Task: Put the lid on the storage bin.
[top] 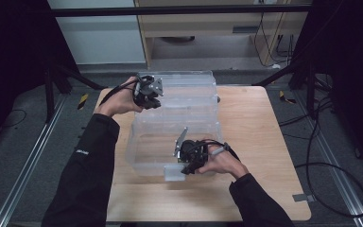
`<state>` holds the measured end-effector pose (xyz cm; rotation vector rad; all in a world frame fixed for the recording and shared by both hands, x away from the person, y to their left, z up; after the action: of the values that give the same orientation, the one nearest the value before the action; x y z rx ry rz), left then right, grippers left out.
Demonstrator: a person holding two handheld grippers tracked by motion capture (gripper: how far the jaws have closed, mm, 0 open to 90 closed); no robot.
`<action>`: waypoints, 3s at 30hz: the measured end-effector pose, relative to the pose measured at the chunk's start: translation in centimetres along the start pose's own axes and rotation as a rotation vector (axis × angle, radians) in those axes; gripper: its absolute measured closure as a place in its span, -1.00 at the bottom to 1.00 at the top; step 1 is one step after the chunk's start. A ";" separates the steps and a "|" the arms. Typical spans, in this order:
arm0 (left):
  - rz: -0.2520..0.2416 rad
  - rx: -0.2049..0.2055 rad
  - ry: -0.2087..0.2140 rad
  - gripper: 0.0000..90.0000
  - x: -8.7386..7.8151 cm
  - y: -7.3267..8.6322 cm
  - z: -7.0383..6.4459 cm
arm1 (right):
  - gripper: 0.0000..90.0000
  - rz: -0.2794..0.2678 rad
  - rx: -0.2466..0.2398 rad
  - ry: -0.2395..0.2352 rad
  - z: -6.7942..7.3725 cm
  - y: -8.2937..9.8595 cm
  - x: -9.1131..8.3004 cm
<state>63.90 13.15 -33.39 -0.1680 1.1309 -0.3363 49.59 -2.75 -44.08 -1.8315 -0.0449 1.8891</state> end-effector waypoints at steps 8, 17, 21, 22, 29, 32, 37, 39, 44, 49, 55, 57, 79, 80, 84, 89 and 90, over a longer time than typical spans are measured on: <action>-0.005 0.000 0.020 0.94 -0.8 -0.1 -0.6 | 0.50 -0.002 0.008 0.004 0.1 0.0 0.0; -0.046 0.009 0.010 0.95 -2.0 -0.2 -2.4 | 0.49 -0.007 0.002 0.009 0.2 0.1 0.0; -0.061 0.013 0.001 0.96 -2.5 -0.3 -3.3 | 0.49 -0.007 0.002 0.007 0.2 0.1 0.0; -0.060 0.018 -0.001 0.96 -2.6 -0.3 -3.5 | 0.49 -0.006 -0.001 0.007 0.2 0.1 0.0; -0.043 0.036 -0.007 0.96 -3.2 -0.6 -4.9 | 0.49 -0.008 0.004 0.007 0.3 0.2 0.0; -0.037 0.041 -0.010 0.96 -3.4 -0.6 -5.4 | 0.49 -0.008 0.003 0.007 0.3 0.2 0.0; -0.034 0.055 -0.012 0.96 -3.7 -0.7 -6.2 | 0.49 -0.009 0.005 0.007 0.4 0.2 0.0; -0.034 0.061 -0.011 0.96 -3.8 -0.8 -6.6 | 0.49 -0.008 0.003 0.007 0.4 0.2 0.0; -0.038 0.068 -0.010 0.96 -4.0 -0.7 -7.4 | 0.49 -0.015 -0.008 0.009 0.4 0.2 0.0; -0.039 0.067 -0.002 0.96 -4.1 -0.7 -8.1 | 0.48 -0.015 -0.005 0.012 0.4 0.2 0.0; -0.034 0.068 0.004 0.95 -4.2 -0.9 -9.0 | 0.48 -0.017 -0.014 0.013 0.5 0.3 0.0; -0.040 0.066 0.007 0.95 -4.2 -0.8 -9.3 | 0.48 -0.018 -0.015 0.016 0.5 0.3 0.0; -0.031 0.049 0.018 0.93 -4.0 -0.8 -11.1 | 0.44 -0.074 -0.011 0.047 0.8 0.7 -0.2; -0.036 0.046 0.015 0.93 -4.0 -0.8 -11.1 | 0.42 -0.083 -0.004 0.053 0.9 0.7 -0.3; -0.030 0.044 0.018 0.92 -4.0 -0.8 -11.1 | 0.38 -0.133 0.008 0.043 0.9 1.1 -0.7; -0.023 0.044 0.019 0.92 -4.0 -0.9 -11.1 | 0.33 -0.231 0.032 0.036 1.0 1.5 -2.4; -0.017 0.043 0.020 0.92 -4.0 -0.9 -11.2 | 0.34 -0.259 0.041 0.041 1.0 1.6 -2.8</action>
<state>52.09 14.08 -34.38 -0.1365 1.1415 -0.3783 48.04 -4.90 -41.95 -1.7441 -0.2162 1.6611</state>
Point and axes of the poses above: each handheld gripper's, and its own axes: x roughly forward along the jaws, y roughly out of its underside, z roughly to its left, the point moved 4 cm from there along x, roughly forward along the jaws, and after that the axes turned 10 degrees about x, right-handed, at the moved point
